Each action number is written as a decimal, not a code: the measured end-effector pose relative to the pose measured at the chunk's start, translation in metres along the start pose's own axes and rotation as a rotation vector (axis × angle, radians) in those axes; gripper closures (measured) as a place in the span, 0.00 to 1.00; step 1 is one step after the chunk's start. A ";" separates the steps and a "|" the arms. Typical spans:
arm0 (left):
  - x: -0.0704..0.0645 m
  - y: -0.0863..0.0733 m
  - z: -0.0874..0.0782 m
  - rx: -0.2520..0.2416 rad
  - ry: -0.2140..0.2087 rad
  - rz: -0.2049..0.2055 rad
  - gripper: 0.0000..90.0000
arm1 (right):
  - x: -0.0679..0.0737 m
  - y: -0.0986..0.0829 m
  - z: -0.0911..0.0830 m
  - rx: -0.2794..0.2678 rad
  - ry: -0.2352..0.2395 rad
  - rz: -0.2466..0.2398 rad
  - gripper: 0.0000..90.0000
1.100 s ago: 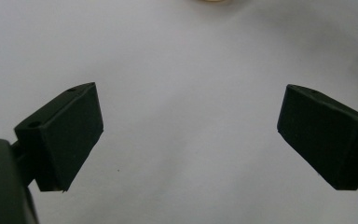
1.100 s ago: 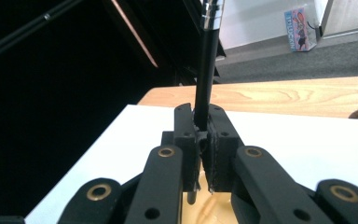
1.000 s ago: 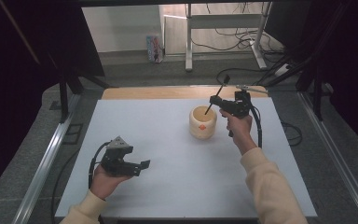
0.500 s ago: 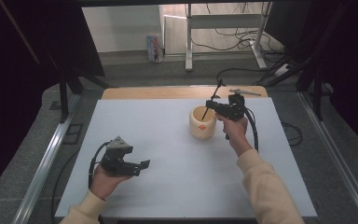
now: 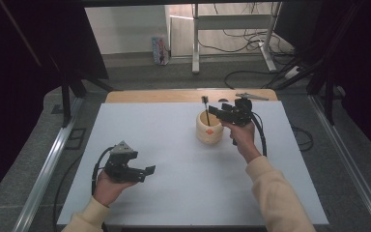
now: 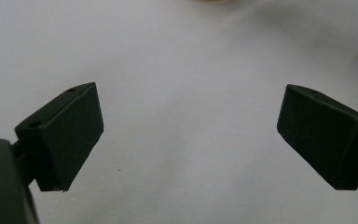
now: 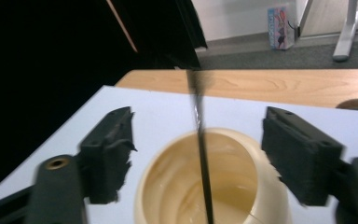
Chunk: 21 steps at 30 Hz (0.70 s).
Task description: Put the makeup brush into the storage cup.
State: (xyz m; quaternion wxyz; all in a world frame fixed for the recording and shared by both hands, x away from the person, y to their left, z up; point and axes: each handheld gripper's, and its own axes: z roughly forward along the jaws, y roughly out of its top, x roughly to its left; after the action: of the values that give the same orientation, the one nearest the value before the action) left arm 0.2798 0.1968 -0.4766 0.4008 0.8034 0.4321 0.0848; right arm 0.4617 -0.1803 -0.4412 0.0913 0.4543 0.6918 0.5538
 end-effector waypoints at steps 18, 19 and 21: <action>-0.001 0.000 0.000 -0.003 -0.001 -0.001 0.09 | 0.001 0.002 -0.006 -0.008 0.041 0.043 0.16; -0.001 0.000 0.000 -0.002 -0.001 -0.001 0.09 | 0.001 0.002 -0.006 -0.007 0.044 0.041 0.15; -0.001 0.000 0.000 -0.001 -0.001 0.000 0.09 | 0.002 0.002 -0.007 -0.008 0.048 0.038 0.14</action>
State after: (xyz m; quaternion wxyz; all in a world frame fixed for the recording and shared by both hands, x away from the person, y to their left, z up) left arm 0.2796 0.1963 -0.4763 0.4014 0.8033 0.4318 0.0845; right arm 0.4570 -0.1834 -0.4360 0.0660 0.4538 0.6827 0.5688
